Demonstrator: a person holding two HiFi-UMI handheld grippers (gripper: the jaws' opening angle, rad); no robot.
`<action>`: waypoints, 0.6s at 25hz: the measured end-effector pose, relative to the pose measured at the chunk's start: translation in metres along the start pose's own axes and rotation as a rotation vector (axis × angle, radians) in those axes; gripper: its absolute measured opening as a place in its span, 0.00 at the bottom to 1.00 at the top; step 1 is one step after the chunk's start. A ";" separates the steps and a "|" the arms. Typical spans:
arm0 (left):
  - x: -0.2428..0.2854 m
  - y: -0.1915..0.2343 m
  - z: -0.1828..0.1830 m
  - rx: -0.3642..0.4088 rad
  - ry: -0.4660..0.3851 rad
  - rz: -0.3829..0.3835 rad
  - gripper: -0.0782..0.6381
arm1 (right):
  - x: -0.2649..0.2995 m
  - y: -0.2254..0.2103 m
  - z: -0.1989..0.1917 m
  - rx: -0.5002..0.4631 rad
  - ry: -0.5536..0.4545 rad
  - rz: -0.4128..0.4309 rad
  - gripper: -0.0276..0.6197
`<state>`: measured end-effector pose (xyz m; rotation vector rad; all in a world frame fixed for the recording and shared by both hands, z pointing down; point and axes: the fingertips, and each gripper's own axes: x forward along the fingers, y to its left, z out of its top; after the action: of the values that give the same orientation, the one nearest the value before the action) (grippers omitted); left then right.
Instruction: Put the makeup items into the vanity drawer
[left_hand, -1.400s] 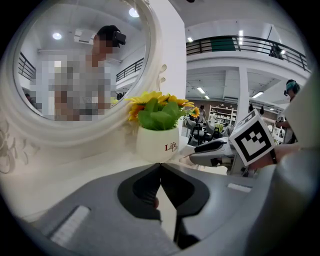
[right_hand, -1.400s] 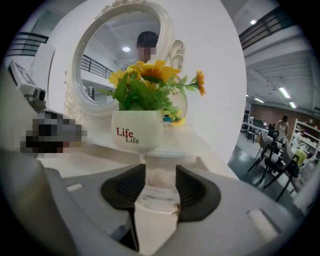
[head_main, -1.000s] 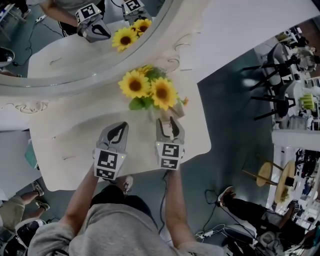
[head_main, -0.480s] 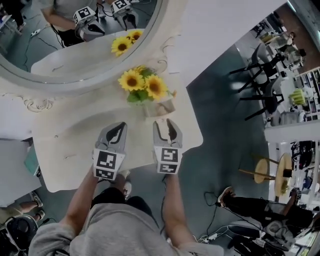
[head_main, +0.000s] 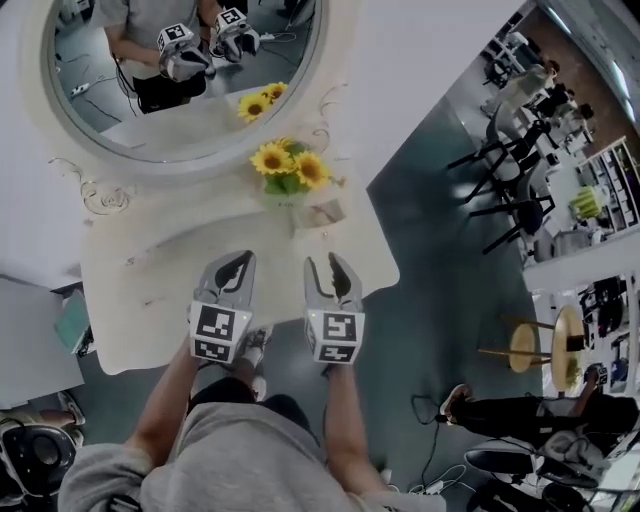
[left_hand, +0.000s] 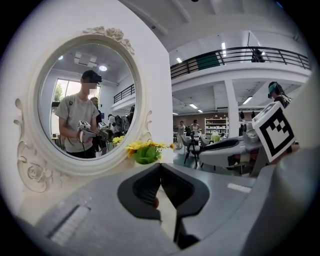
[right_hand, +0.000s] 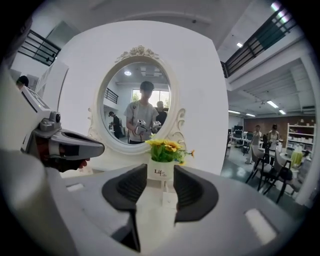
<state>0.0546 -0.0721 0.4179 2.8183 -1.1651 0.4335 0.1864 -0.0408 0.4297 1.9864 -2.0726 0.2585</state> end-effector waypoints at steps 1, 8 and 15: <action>-0.006 -0.002 0.001 0.000 -0.003 0.000 0.12 | -0.007 0.003 0.002 0.004 -0.009 -0.002 0.30; -0.046 -0.021 -0.004 0.014 -0.009 0.000 0.12 | -0.056 0.025 0.009 -0.014 -0.065 -0.022 0.17; -0.078 -0.036 -0.011 0.020 -0.014 0.006 0.12 | -0.091 0.036 0.002 -0.045 -0.078 -0.038 0.05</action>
<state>0.0250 0.0090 0.4080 2.8405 -1.1780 0.4297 0.1536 0.0465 0.4016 2.0374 -2.0651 0.1279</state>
